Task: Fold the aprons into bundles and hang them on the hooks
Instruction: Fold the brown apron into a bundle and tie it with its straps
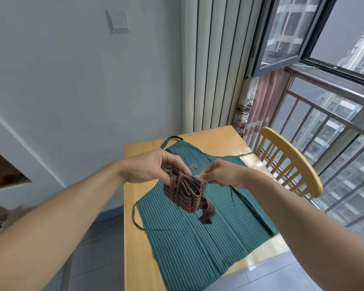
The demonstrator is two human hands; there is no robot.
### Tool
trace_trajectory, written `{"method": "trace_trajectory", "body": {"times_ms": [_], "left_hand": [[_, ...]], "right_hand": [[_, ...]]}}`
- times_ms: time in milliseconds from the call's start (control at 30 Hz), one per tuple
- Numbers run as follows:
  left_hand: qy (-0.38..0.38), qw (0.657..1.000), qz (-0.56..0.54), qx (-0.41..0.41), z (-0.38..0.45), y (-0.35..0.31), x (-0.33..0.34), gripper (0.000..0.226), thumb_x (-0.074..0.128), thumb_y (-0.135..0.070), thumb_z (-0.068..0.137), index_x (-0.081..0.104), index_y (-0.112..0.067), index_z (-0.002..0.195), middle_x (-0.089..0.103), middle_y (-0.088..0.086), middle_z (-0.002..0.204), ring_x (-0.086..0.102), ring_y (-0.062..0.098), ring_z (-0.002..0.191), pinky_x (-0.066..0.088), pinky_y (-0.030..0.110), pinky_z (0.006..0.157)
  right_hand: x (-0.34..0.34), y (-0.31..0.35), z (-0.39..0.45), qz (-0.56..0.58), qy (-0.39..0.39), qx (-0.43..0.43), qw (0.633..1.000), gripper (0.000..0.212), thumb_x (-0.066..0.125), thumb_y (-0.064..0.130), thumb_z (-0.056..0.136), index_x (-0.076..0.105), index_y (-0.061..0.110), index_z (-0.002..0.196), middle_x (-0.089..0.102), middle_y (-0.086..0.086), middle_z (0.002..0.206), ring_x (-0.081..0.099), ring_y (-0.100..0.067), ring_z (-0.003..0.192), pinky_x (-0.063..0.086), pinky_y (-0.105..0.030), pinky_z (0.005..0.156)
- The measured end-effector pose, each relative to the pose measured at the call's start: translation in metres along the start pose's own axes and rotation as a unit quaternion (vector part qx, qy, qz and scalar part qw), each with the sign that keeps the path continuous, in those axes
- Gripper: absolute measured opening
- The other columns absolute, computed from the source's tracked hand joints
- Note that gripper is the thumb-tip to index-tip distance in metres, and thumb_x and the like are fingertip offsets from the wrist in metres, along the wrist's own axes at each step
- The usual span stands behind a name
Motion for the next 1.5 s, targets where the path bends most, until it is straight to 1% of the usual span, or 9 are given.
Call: {"method": "trace_trajectory", "body": {"times_ms": [133, 533, 633, 733, 1000, 1100, 1200, 1333, 1500], "left_hand": [[-0.02, 0.999, 0.018, -0.019, 0.007, 0.014, -0.003, 0.031, 0.082, -0.008, 0.079, 0.076, -0.015, 0.108, 0.072, 0.003, 0.113, 0.065, 0.024, 0.117, 0.055, 0.034, 0.093], [0.002, 0.973, 0.146, -0.182, 0.018, 0.169, 0.003, 0.049, 0.067, -0.004, 0.077, 0.074, -0.045, 0.102, 0.072, -0.014, 0.111, 0.067, 0.013, 0.106, 0.053, 0.047, 0.097], [0.056, 0.973, 0.131, -0.182, 0.016, 0.208, 0.005, 0.049, 0.068, -0.002, 0.08, 0.074, -0.046, 0.101, 0.07, -0.02, 0.114, 0.066, 0.01, 0.108, 0.052, 0.048, 0.097], [0.042, 0.976, 0.108, -0.183, 0.016, 0.231, 0.002, 0.047, 0.067, 0.001, 0.083, 0.075, -0.04, 0.104, 0.066, -0.018, 0.117, 0.067, 0.004, 0.099, 0.057, 0.029, 0.079], [0.098, 0.97, 0.07, -0.213, 0.027, 0.284, 0.019, 0.042, 0.065, 0.001, 0.085, 0.07, -0.037, 0.102, 0.063, -0.016, 0.12, 0.063, -0.004, 0.095, 0.053, 0.03, 0.078], [0.112, 0.965, 0.035, -0.236, 0.042, 0.303, 0.021, 0.043, 0.065, 0.001, 0.083, 0.06, -0.035, 0.106, 0.067, -0.004, 0.113, 0.065, 0.016, 0.098, 0.052, 0.046, 0.085], [0.139, 0.953, 0.031, -0.268, 0.058, 0.318, 0.019, 0.039, 0.066, -0.001, 0.087, 0.05, -0.029, 0.108, 0.067, -0.007, 0.091, 0.054, 0.016, 0.075, 0.045, 0.041, 0.07], [0.156, 0.941, 0.115, -0.278, 0.09, 0.315, 0.01, 0.036, 0.064, -0.002, 0.092, 0.047, -0.024, 0.114, 0.059, -0.01, 0.1, 0.043, 0.007, 0.059, 0.038, 0.027, 0.057], [0.028, 0.942, 0.206, -0.263, 0.135, 0.325, 0.008, 0.048, 0.05, 0.011, 0.087, 0.051, -0.028, 0.116, 0.053, -0.007, 0.122, 0.048, 0.017, 0.105, 0.044, 0.041, 0.085]], "right_hand": [[-0.013, 0.017, 0.0, -0.08, -0.097, -0.016, 0.992, 0.016, 0.077, 0.03, 0.088, 0.081, 0.015, 0.083, 0.075, -0.003, 0.075, 0.055, -0.011, 0.063, 0.046, -0.03, 0.062], [0.066, -0.009, 0.049, -0.157, -0.024, -0.11, 0.981, 0.027, 0.051, 0.036, 0.106, 0.065, 0.015, 0.094, 0.061, 0.01, 0.084, 0.052, 0.001, 0.069, 0.038, -0.024, 0.064], [0.093, -0.056, 0.08, 0.04, 0.044, -0.012, 0.998, 0.022, 0.055, 0.028, 0.103, 0.066, 0.017, 0.087, 0.063, 0.002, 0.137, 0.056, -0.009, 0.125, 0.039, -0.033, 0.107], [0.111, -0.088, 0.101, 0.248, 0.008, 0.061, 0.967, 0.029, 0.043, 0.017, 0.106, 0.059, -0.008, 0.105, 0.07, -0.005, 0.129, 0.063, -0.015, 0.124, 0.04, -0.039, 0.115], [0.148, -0.139, 0.138, 0.159, 0.027, 0.202, 0.966, 0.028, 0.042, 0.017, 0.103, 0.064, 0.001, 0.097, 0.074, -0.017, 0.101, 0.071, -0.033, 0.1, 0.052, -0.051, 0.103], [0.152, -0.157, 0.147, 0.158, 0.017, 0.209, 0.965, 0.025, 0.041, 0.018, 0.106, 0.058, 0.005, 0.094, 0.06, -0.014, 0.081, 0.064, -0.026, 0.071, 0.059, -0.042, 0.08], [0.135, -0.164, 0.147, 0.095, -0.049, 0.184, 0.977, 0.024, 0.043, 0.031, 0.109, 0.053, 0.015, 0.093, 0.047, 0.001, 0.07, 0.039, -0.009, 0.053, 0.038, -0.022, 0.049], [0.106, -0.178, 0.145, 0.007, -0.106, 0.152, 0.983, 0.028, 0.048, 0.035, 0.107, 0.055, 0.01, 0.097, 0.049, 0.004, 0.062, 0.035, -0.006, 0.043, 0.031, -0.02, 0.039], [0.082, -0.212, 0.151, -0.008, -0.143, 0.187, 0.972, 0.022, 0.052, 0.031, 0.105, 0.057, 0.015, 0.091, 0.049, 0.006, 0.055, 0.034, -0.003, 0.037, 0.029, -0.023, 0.04]]}}
Point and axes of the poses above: each hand's wrist, its own z-axis towards the middle knuckle, its own x-axis out of the palm, y = z × x, the point moved 7 cm from there along z, towards the middle knuckle
